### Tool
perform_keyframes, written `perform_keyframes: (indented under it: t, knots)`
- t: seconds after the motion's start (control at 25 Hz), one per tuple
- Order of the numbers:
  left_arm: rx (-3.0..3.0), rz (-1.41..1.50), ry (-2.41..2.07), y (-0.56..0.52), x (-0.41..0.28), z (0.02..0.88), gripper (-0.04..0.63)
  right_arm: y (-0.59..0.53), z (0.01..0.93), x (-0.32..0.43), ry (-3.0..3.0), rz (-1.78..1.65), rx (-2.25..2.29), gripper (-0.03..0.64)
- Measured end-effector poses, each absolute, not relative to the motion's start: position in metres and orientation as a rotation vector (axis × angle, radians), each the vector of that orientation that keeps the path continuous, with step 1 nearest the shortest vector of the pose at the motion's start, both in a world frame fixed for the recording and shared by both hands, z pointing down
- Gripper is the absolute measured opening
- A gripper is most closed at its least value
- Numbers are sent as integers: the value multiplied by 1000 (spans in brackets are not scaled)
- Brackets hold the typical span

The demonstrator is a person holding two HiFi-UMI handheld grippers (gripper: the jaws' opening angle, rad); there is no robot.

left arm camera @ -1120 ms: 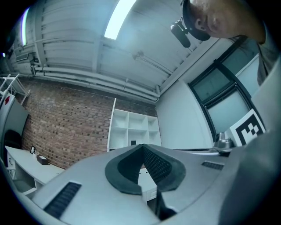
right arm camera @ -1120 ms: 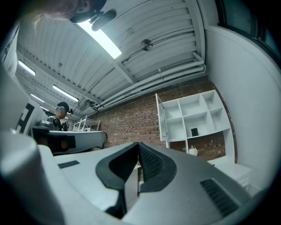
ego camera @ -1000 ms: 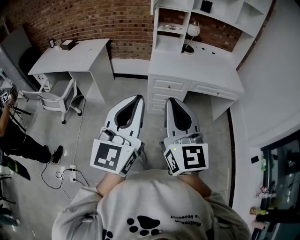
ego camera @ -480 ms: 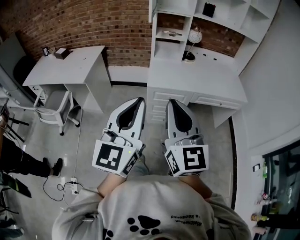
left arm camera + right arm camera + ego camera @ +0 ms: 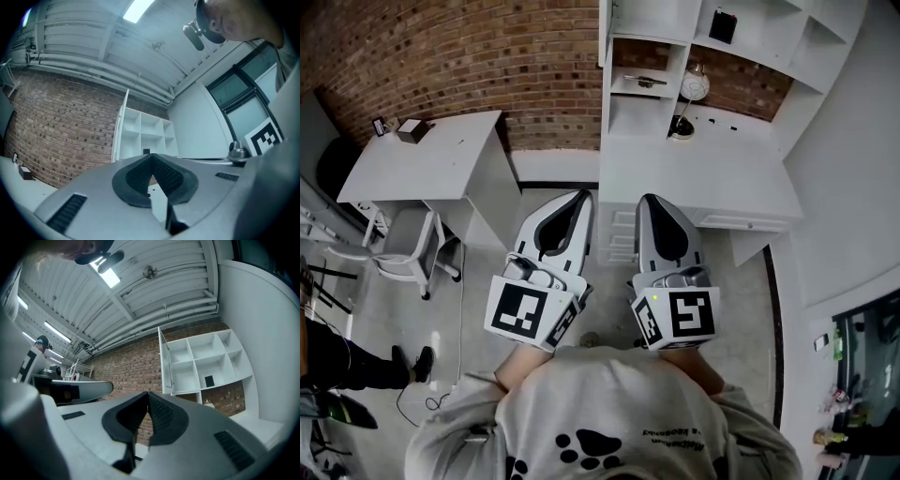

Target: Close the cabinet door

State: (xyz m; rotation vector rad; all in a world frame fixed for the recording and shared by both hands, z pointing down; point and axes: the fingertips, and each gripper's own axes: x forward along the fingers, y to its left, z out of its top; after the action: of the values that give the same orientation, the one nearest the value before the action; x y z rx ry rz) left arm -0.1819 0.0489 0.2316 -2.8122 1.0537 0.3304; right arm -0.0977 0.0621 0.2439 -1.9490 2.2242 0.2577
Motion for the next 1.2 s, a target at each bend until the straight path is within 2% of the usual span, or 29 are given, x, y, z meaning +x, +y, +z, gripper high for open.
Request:
perform_keyframes:
  t: [0.6,1.2]
  knots:
    - [-2871,353,942,-56,-155,247,8,-38,261,-77,2172,264,-2035,20]
    - [-2799,389,1098,-186,-101,234,8,-176,248,-20,2292,295,-1912,20]
